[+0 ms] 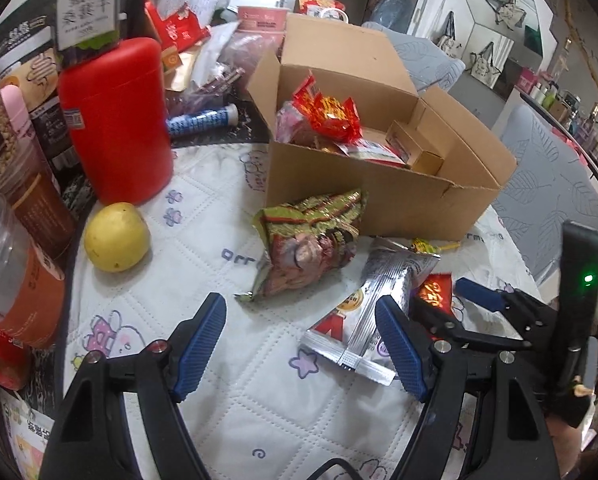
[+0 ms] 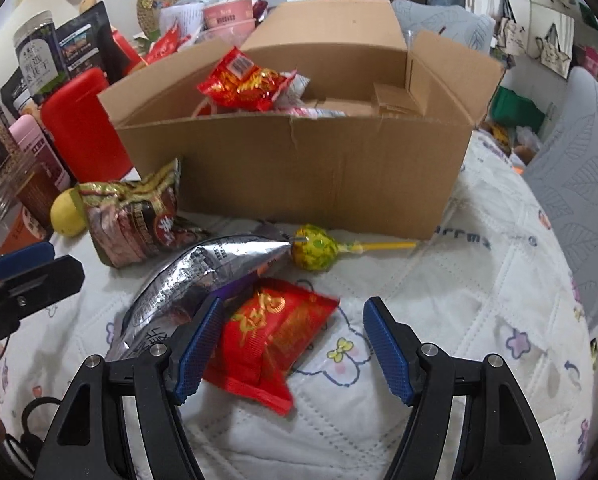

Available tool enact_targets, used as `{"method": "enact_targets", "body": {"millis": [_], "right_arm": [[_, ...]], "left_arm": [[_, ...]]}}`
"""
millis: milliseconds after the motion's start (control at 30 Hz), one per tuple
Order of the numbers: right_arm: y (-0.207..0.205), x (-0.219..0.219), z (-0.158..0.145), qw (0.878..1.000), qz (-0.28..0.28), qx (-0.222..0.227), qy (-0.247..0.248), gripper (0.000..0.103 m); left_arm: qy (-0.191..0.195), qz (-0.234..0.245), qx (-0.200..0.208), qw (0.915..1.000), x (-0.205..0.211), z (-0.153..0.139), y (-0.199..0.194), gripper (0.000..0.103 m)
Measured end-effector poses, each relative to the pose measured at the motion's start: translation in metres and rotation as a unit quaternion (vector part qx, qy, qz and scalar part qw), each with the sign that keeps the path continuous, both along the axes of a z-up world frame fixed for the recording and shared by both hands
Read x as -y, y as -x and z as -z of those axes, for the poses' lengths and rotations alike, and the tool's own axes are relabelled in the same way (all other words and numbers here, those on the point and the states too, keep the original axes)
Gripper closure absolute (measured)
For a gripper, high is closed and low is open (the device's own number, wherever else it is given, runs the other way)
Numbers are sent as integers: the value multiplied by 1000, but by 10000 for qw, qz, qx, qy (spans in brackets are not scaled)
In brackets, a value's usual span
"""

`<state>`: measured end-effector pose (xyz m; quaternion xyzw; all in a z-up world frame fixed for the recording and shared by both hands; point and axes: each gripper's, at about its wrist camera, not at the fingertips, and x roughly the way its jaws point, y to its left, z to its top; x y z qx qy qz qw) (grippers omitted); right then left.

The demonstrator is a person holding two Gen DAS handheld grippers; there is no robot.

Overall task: Organize snacks
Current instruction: 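Grasp the silver snack bag with left tool while right tool grasps red candy packet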

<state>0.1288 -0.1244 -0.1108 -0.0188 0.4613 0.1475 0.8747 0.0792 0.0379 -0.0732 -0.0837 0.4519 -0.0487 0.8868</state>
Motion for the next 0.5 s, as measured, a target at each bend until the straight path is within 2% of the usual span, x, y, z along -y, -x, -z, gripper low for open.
{"method": "enact_targets", "body": {"millis": [100,167,233,500], "right_arm": [[1,5,6,10000,-18,-19,-6,37],[3,10,6,10000,11,35,51,47],[5,14,5,10000,-2,62,75,63],[12,29,3,9999,-59,87,16,64]], "left_arm": [[-27,144,-14,9999,8,1,-1,26],[-79,270,1,9996,15,1,-2,26],[-38,395,-4,9992,22,1,-3,26],[85,856,-297,9959,44,16,-21,26]]}}
